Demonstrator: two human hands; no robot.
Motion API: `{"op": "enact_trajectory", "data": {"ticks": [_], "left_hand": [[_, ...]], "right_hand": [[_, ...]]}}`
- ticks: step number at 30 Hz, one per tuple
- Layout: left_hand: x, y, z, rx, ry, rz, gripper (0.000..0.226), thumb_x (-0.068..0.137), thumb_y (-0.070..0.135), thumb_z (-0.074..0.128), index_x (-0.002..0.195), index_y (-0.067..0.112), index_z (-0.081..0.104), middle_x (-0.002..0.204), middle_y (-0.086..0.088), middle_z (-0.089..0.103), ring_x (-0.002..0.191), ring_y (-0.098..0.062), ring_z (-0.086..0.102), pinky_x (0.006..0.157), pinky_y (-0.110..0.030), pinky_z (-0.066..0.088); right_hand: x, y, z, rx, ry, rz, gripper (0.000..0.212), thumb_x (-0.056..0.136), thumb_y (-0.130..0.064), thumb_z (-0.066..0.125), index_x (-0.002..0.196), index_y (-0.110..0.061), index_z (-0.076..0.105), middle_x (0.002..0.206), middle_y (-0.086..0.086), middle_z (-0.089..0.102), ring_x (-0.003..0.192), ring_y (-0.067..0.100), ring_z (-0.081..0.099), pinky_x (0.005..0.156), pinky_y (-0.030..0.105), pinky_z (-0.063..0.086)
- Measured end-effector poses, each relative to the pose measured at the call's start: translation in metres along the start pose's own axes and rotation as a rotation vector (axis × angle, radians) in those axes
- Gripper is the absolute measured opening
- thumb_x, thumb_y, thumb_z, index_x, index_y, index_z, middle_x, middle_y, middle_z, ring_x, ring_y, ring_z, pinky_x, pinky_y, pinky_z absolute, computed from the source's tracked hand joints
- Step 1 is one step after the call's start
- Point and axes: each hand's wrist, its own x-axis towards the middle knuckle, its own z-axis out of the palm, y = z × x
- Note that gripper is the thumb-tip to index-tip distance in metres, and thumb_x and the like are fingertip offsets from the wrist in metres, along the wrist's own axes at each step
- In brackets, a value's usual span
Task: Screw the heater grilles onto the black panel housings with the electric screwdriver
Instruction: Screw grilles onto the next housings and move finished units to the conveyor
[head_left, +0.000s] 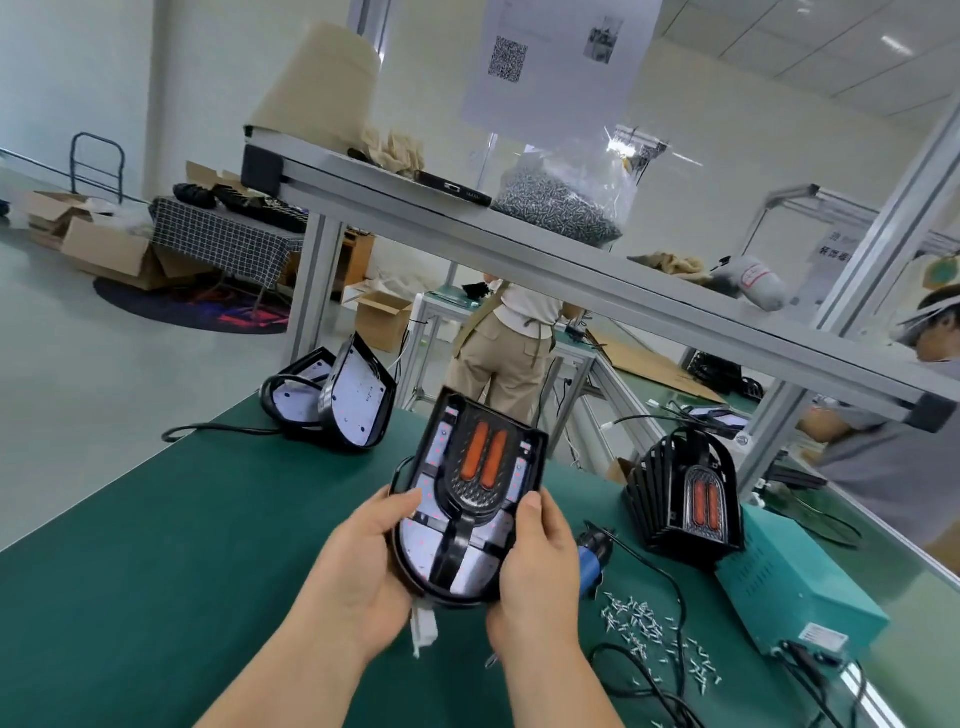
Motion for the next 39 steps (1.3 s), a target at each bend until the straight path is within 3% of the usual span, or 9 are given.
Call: {"op": "enact_trajectory", "data": {"ticks": [7,11,14,18,23,29,33,37,39], "left_hand": [[0.008,0.010,-0.015,0.207,0.055,0.043,0.040,0.082,-0.005,0.049,0.121,-0.006,0.060,0.113,-0.033,0.067,0.099,-0.047,0.065,0.090,-0.061,0.052],[0.010,0.009,-0.015,0.153,0.092,0.107,0.039,0.082,-0.011,0.044,0.117,-0.007,0.060,0.112,-0.035,0.065,0.084,-0.040,0.067,0.076,-0.053,0.057],[0.012,0.002,-0.014,0.086,0.078,0.181,0.041,0.082,-0.013,0.043,0.119,-0.007,0.059,0.112,-0.033,0.065,0.086,-0.039,0.065,0.081,-0.052,0.055],[0.011,-0.004,-0.014,0.039,0.021,0.264,0.044,0.081,-0.014,0.040,0.115,0.002,0.063,0.106,-0.025,0.069,0.083,-0.035,0.069,0.075,-0.049,0.060],[0.008,-0.005,-0.012,0.018,-0.046,0.321,0.049,0.078,-0.016,0.035,0.105,0.009,0.066,0.094,-0.016,0.074,0.076,-0.029,0.073,0.063,-0.042,0.062],[0.003,-0.008,-0.006,0.032,-0.084,0.288,0.061,0.057,-0.009,0.044,0.109,0.014,0.066,0.094,-0.014,0.075,0.076,-0.029,0.073,0.063,-0.044,0.061],[0.004,-0.011,-0.007,0.211,-0.038,0.215,0.059,0.072,-0.020,0.038,0.113,0.014,0.062,0.092,-0.008,0.075,0.080,-0.026,0.070,0.078,-0.044,0.056],[0.000,-0.014,-0.005,0.251,-0.085,0.084,0.048,0.087,-0.012,0.046,0.122,0.016,0.061,0.107,-0.008,0.075,0.094,-0.030,0.071,0.085,-0.044,0.054],[-0.002,-0.015,-0.003,0.155,-0.139,0.040,0.038,0.093,-0.002,0.048,0.126,0.010,0.060,0.115,-0.014,0.073,0.101,-0.031,0.071,0.084,-0.045,0.055]], "right_hand": [[-0.007,0.006,-0.004,-0.097,-0.108,0.095,0.025,0.104,-0.017,0.049,0.113,-0.009,0.071,0.109,0.010,0.075,0.108,0.033,0.069,0.101,0.055,0.050],[-0.011,0.003,-0.006,-0.001,-0.171,0.189,0.030,0.104,-0.023,0.048,0.113,-0.008,0.072,0.109,0.013,0.075,0.107,0.034,0.069,0.101,0.056,0.049],[-0.016,-0.004,-0.008,0.047,-0.218,0.282,0.041,0.101,-0.038,0.047,0.128,-0.012,0.065,0.120,0.011,0.071,0.115,0.032,0.066,0.104,0.052,0.048],[-0.022,-0.010,-0.015,-0.091,-0.294,0.527,0.066,0.090,-0.071,0.040,0.127,-0.022,0.066,0.115,0.005,0.074,0.101,0.024,0.070,0.081,0.037,0.055],[-0.022,-0.016,-0.025,-0.215,-0.472,0.627,0.094,0.076,-0.090,0.016,0.117,-0.028,0.073,0.117,0.006,0.073,0.100,0.029,0.068,0.095,0.054,0.046],[-0.021,-0.012,-0.026,-0.025,-0.494,0.606,0.088,0.082,-0.086,0.020,0.112,-0.026,0.076,0.124,0.009,0.070,0.104,0.029,0.071,0.094,0.048,0.050],[-0.016,-0.013,-0.029,0.061,-0.428,0.558,0.076,0.088,-0.077,0.031,0.108,-0.021,0.078,0.117,0.012,0.073,0.096,0.030,0.074,0.077,0.041,0.056],[-0.008,-0.012,-0.031,0.142,-0.306,0.451,0.068,0.097,-0.063,0.038,0.116,-0.008,0.074,0.115,0.019,0.072,0.104,0.037,0.070,0.097,0.050,0.051],[-0.006,-0.013,-0.030,0.177,-0.247,0.428,0.063,0.100,-0.056,0.040,0.114,-0.006,0.074,0.111,0.020,0.073,0.100,0.037,0.071,0.093,0.049,0.053]]}}
